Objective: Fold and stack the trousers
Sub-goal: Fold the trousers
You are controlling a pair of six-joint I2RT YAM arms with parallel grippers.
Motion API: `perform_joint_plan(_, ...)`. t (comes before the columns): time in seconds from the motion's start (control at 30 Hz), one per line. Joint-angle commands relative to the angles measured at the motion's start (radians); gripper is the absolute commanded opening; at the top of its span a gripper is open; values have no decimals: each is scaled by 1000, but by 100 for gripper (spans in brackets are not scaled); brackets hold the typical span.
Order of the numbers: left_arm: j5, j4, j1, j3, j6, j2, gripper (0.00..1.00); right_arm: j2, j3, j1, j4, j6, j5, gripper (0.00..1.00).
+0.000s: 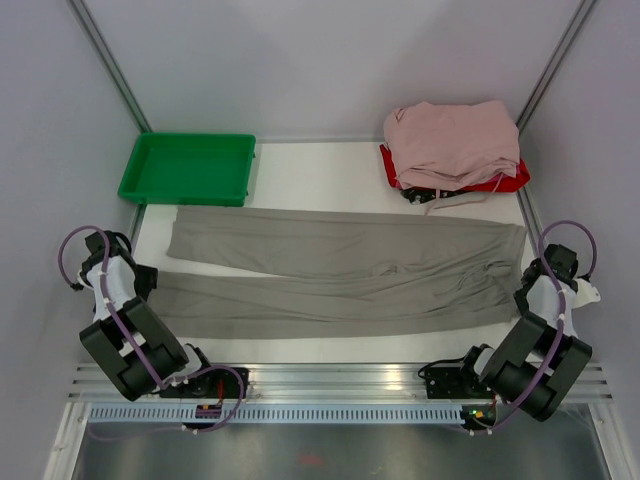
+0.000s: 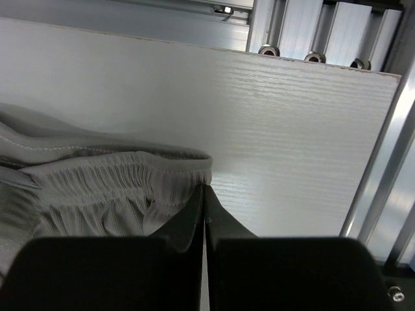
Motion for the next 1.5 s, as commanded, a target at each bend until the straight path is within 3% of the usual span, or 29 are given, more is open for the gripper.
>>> perform_joint_plan(0.0, -32, -29, 1, 11, -18, -26, 89, -56, 77, -7, -117, 15, 37, 0)
perform_joint_plan(0.37, -28, -8, -1, 37, -7, -23, 89, -162, 126, -12, -289, 95, 47, 0)
perform_joint_plan(0.4, -26, 2, 1, 37, -6, -20, 89, -165, 117, -10, -275, 92, 39, 6)
perform_joint_plan(0.47, -23, 3, 1, 43, -1, -12, 89, -185, 94, -12, -153, 23, -56, 31)
perform_joint_plan(0.5, -21, 3, 1, 47, 2, -3, 89, -188, 82, -10, -111, 5, -131, 57)
perform_joint_plan(0.53, -21, 2, -1, 58, 3, 0, 89, -182, 85, -12, -85, -11, -153, 66)
perform_joint_plan(0.6, -20, 5, 1, 67, 6, 6, 89, -166, 100, -10, -59, -40, -174, 73)
perform_joint_plan(0.93, -9, 11, 1, 81, 5, 34, 89, -58, 37, -12, 13, -80, -151, 73)
perform_joint_plan(1.13, -21, -6, 1, 81, -9, 28, 89, -15, 31, -10, -57, -66, -98, 52)
perform_joint_plan(1.2, -20, -11, 2, 78, -12, 25, 89, -11, 31, -10, -80, -54, -59, 33)
perform_joint_plan(1.23, -20, -12, 1, 75, -17, 26, 89, -11, 31, -12, -98, -45, -52, 31)
perform_joint_plan(1.33, -20, -14, 2, 75, -20, 26, 89, -8, 52, -12, -134, -16, -44, 30)
perform_joint_plan(1.47, -24, -20, 2, 72, -26, 26, 89, 13, 81, -12, -184, 4, -32, 46)
